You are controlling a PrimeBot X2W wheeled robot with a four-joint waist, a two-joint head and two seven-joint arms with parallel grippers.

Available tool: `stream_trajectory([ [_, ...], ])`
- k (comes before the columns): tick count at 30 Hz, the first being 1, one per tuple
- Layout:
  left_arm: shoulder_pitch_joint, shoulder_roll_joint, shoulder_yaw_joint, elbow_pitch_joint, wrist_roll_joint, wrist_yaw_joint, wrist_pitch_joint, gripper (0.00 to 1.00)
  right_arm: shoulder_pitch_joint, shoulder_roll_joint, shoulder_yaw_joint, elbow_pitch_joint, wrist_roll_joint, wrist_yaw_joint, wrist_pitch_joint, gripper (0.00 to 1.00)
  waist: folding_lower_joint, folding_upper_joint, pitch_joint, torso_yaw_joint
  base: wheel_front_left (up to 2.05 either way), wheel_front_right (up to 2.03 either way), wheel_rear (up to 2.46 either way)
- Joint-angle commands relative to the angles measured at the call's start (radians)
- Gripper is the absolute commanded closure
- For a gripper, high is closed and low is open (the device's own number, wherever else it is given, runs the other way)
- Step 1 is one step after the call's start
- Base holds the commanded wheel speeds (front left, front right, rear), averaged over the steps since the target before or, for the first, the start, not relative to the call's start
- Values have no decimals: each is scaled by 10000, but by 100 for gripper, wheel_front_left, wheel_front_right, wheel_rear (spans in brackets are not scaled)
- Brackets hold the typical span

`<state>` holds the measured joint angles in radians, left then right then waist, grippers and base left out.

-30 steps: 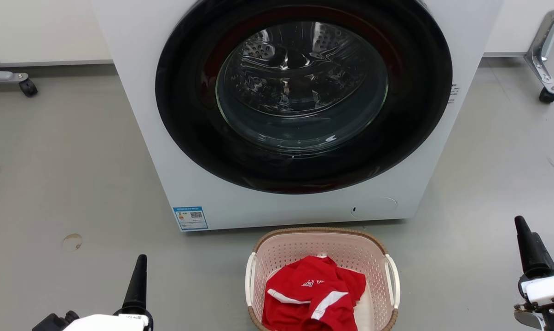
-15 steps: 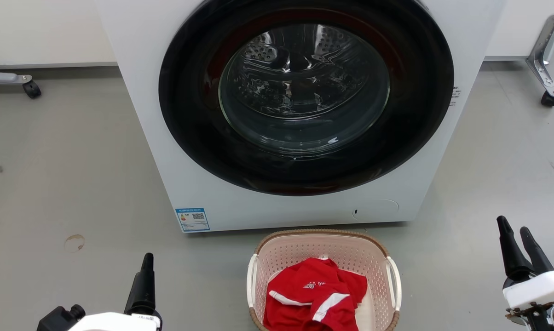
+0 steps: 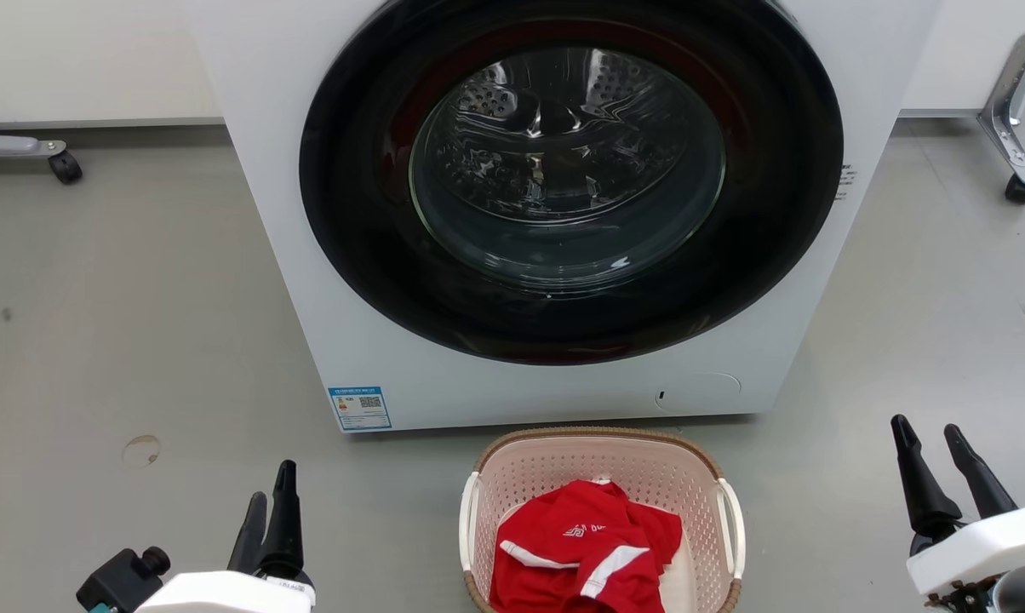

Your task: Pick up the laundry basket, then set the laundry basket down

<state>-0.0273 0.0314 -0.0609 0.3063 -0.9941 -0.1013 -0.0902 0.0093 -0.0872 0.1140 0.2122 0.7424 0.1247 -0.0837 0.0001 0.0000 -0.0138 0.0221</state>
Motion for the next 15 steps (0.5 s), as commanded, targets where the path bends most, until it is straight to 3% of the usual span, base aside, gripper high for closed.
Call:
stream_trajectory([
  [1,-488,126,111,-296,266,29,-127,0,-251,-327,131,-314,-338,37,-211,0,-1,0,-4,-1,0,0,0],
  [15,-524,143,-140,-245,2196,163,-544,0,-167,-504,551,-362,-1970,43,-623,0,-1,0,22,-6,0,0,0],
])
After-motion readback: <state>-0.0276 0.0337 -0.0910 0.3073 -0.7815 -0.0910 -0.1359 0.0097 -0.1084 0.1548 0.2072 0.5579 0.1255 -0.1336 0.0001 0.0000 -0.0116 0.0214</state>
